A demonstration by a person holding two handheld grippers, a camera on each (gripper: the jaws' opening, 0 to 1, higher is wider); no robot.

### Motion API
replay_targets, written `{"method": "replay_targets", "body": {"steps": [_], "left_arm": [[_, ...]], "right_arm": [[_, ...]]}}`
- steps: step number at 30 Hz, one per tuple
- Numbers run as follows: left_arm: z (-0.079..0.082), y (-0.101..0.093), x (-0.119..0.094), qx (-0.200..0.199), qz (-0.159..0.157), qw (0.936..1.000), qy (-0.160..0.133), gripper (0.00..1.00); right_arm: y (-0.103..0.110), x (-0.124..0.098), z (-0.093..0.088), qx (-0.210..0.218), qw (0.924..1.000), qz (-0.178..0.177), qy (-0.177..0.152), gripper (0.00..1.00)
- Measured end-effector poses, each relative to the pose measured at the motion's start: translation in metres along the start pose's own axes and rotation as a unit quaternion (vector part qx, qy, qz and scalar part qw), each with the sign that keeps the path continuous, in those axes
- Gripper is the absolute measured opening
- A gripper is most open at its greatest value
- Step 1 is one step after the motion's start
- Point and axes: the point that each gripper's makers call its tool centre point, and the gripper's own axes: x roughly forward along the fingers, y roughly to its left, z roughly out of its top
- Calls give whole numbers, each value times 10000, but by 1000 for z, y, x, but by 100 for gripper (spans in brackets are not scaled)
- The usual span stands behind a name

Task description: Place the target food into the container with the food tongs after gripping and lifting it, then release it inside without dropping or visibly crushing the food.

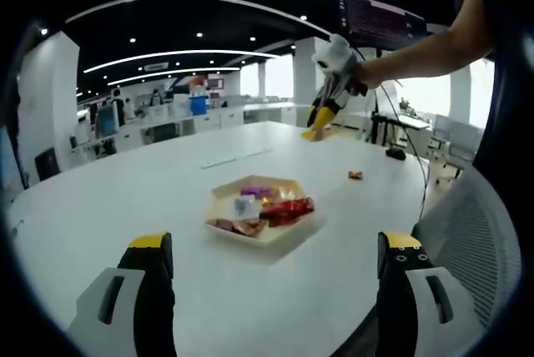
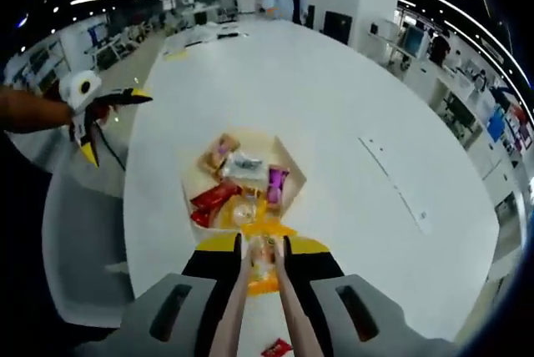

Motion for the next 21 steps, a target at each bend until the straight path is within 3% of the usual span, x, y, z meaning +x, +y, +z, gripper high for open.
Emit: {"method": "replay_targets", "body": {"steps": [21], "left_arm": [[-5, 4, -2, 2, 39, 10000, 55, 98]], "right_arm": [[32, 59, 75, -193, 9991, 327, -181, 19]]}}
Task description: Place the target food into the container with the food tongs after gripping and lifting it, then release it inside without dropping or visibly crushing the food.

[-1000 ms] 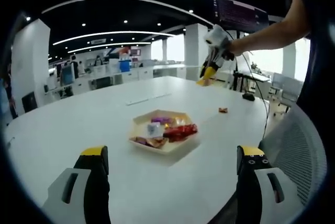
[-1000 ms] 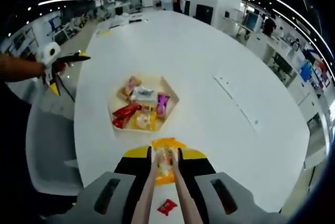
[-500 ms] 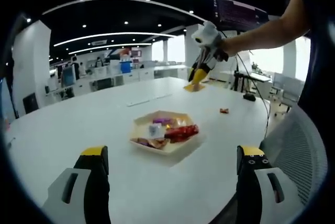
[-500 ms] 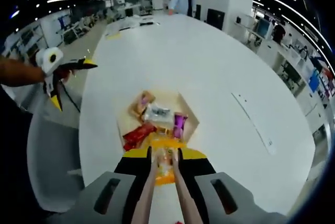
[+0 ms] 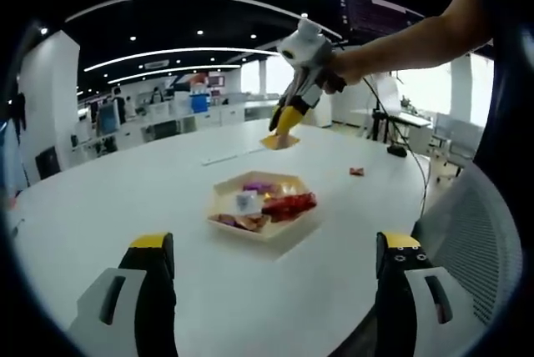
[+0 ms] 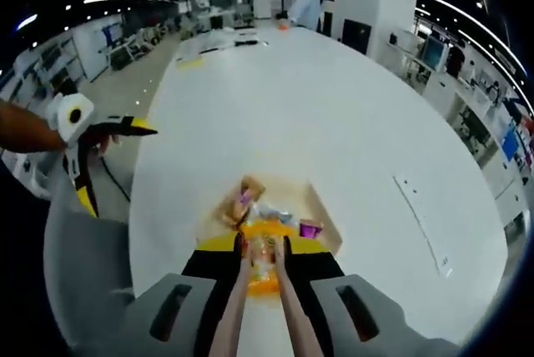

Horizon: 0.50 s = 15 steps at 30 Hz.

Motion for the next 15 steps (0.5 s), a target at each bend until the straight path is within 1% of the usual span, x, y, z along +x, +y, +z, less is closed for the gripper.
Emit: {"method": "replay_targets", "body": {"steps": [3, 7, 15], "left_arm": [[0, 0, 0, 3, -4, 10000, -3, 98], [0, 0, 0, 6, -3, 10000, -12, 98], [1, 1, 0, -21, 28, 10000, -30, 98]], "right_arm": [[3, 4, 7, -79, 10000, 31, 15, 19], [1, 8, 14, -101, 9999, 28, 17, 19], [0, 16, 22, -128, 9999, 77, 17, 19]]}}
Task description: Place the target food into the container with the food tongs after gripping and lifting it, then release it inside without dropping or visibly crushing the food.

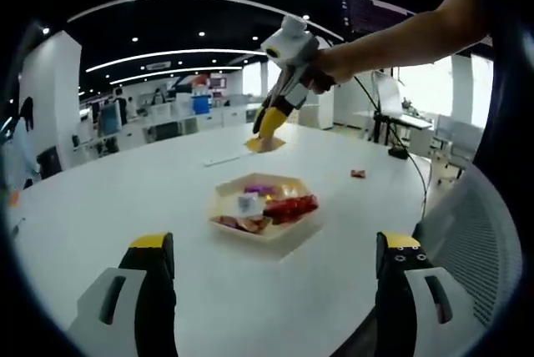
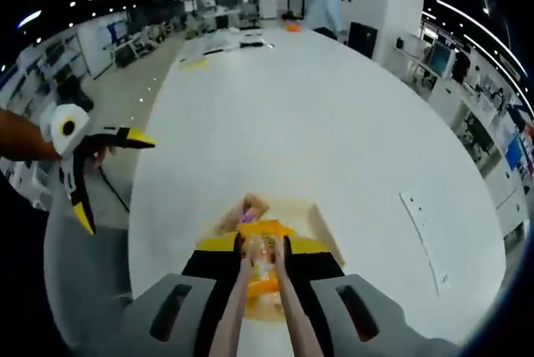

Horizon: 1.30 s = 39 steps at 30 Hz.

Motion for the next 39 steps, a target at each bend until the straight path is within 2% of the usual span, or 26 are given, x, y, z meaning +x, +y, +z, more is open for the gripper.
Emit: {"method": "replay_targets", "body": {"steps": [20, 28, 39], "left_arm": [[0, 2, 0, -17, 26, 10000, -4, 98], [0, 1, 0, -24, 9, 10000, 6, 98], [-1, 1, 0, -27, -9, 10000, 38, 98]], "right_arm": [[3, 4, 2, -72, 9999, 5, -86, 21], [2, -6, 1, -65, 9999, -15, -138, 22], [-2, -28, -16, -62, 9998, -105, -150, 22]]}}
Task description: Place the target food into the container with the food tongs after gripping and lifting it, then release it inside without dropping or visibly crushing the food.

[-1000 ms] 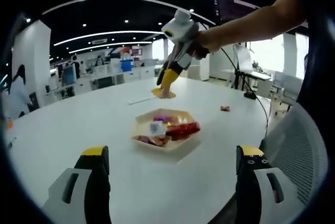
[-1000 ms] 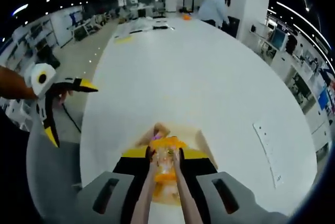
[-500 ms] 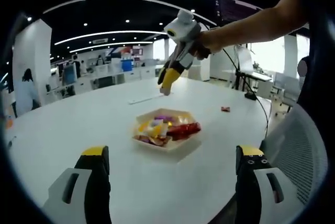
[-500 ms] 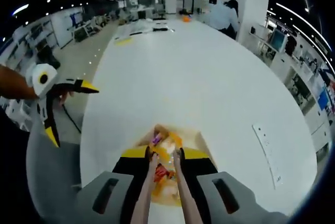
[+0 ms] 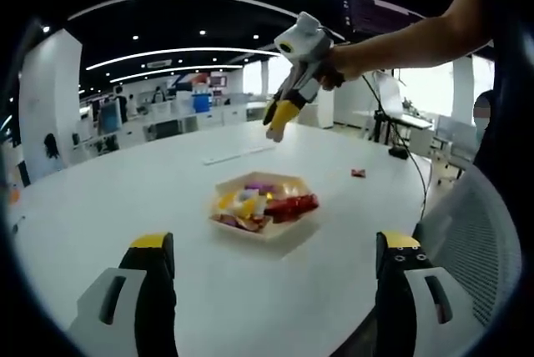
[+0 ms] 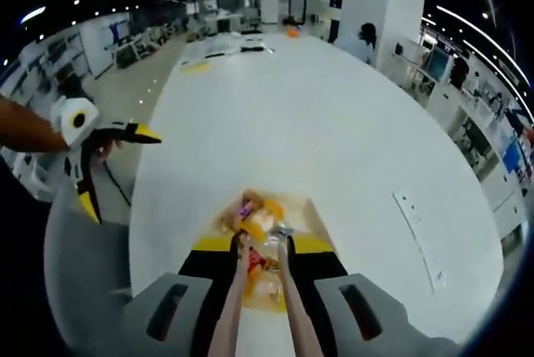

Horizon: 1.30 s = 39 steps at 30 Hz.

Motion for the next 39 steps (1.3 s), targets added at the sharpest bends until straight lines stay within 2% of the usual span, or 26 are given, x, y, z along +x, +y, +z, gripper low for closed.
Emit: {"method": "replay_targets", "body": {"steps": [29, 39], "left_arm": [[-3, -4, 2, 25, -84, 9999, 93, 98], [-3, -3, 2, -1, -76, 9999, 90, 98]], "right_arm": [[-24, -82, -72, 331, 9982, -505, -56, 22], [-30, -100, -94, 476, 9968, -636, -27, 22]]}}
